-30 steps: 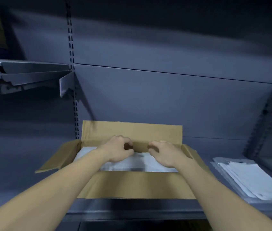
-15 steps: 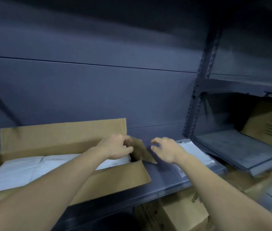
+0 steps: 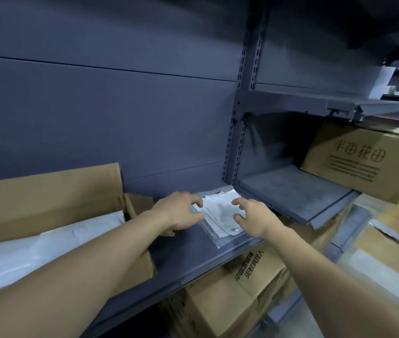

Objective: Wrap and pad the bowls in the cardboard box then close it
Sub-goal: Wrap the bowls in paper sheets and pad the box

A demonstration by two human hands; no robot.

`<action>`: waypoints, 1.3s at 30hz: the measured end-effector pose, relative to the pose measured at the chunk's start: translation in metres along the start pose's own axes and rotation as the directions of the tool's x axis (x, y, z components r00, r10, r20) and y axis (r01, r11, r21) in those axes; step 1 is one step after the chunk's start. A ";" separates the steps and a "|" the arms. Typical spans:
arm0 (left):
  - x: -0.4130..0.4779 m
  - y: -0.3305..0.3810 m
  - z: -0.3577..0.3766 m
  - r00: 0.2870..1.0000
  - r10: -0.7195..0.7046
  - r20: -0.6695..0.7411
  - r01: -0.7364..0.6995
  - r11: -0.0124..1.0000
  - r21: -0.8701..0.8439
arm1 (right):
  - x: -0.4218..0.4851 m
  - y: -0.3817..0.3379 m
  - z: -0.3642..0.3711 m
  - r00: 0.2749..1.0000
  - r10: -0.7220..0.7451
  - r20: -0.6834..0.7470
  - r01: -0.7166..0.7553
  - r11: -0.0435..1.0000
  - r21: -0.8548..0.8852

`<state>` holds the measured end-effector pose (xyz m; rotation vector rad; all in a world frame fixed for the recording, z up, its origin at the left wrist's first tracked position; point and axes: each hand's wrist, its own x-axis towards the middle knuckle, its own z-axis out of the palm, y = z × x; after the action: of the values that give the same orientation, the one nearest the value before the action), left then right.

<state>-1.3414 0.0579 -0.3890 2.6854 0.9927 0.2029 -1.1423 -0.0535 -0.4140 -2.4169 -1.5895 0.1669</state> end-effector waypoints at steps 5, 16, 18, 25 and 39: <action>0.030 0.020 0.029 0.997 0.063 0.047 -0.063 0.998 -0.011 | 0.006 0.029 0.022 0.999 0.034 0.000 -0.034 0.999 -0.011; 0.057 0.025 0.074 0.985 0.111 0.133 -0.116 0.993 0.030 | 0.015 0.037 0.061 0.987 -0.106 -0.118 0.108 0.994 0.011; 0.057 0.024 0.076 0.984 0.107 0.139 -0.113 0.993 0.034 | 0.016 0.037 0.063 0.982 -0.108 -0.153 0.114 0.993 0.036; 0.054 0.029 0.064 0.995 0.092 0.048 -0.092 0.996 -0.017 | 0.017 0.027 0.047 0.946 -0.141 -0.291 0.185 0.974 0.128; 0.001 0.028 -0.005 0.902 0.092 -0.422 -0.194 0.959 -0.206 | -0.013 -0.044 -0.033 0.734 -0.248 -0.632 0.390 0.916 0.094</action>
<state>-1.3245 0.0394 -0.3757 2.5351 0.8047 0.8914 -1.1792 -0.0532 -0.3707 -1.7199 -1.5277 -0.4412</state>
